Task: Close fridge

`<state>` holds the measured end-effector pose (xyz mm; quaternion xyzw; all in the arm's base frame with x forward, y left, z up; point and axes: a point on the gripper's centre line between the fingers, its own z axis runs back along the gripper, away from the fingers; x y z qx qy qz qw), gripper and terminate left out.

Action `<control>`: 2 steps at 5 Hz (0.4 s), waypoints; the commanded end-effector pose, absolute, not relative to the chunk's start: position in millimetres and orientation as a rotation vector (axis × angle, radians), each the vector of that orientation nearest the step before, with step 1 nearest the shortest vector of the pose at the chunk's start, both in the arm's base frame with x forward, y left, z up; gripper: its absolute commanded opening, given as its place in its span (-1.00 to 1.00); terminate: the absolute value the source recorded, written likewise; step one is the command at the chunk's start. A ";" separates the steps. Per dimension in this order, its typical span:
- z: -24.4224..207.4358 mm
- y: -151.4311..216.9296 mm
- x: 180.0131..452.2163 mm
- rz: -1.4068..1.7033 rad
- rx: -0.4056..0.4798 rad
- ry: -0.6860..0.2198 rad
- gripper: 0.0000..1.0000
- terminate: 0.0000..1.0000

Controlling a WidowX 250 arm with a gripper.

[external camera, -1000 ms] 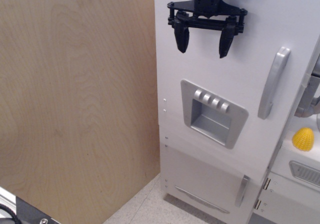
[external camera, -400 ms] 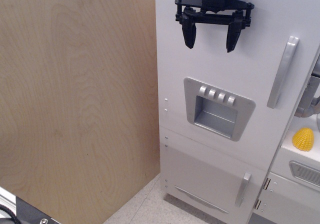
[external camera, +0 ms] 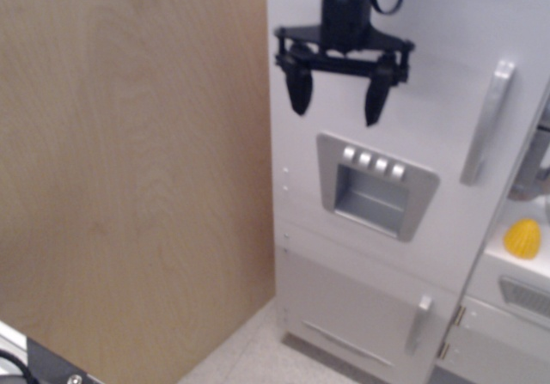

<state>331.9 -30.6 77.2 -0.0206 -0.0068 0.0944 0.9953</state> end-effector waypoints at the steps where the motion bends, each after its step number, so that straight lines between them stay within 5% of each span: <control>1: 101.2 -28.8 321.0 0.148 -0.058 -0.075 1.00 -1.00; 2: 101.2 -28.8 321.0 0.148 -0.058 -0.075 1.00 1.00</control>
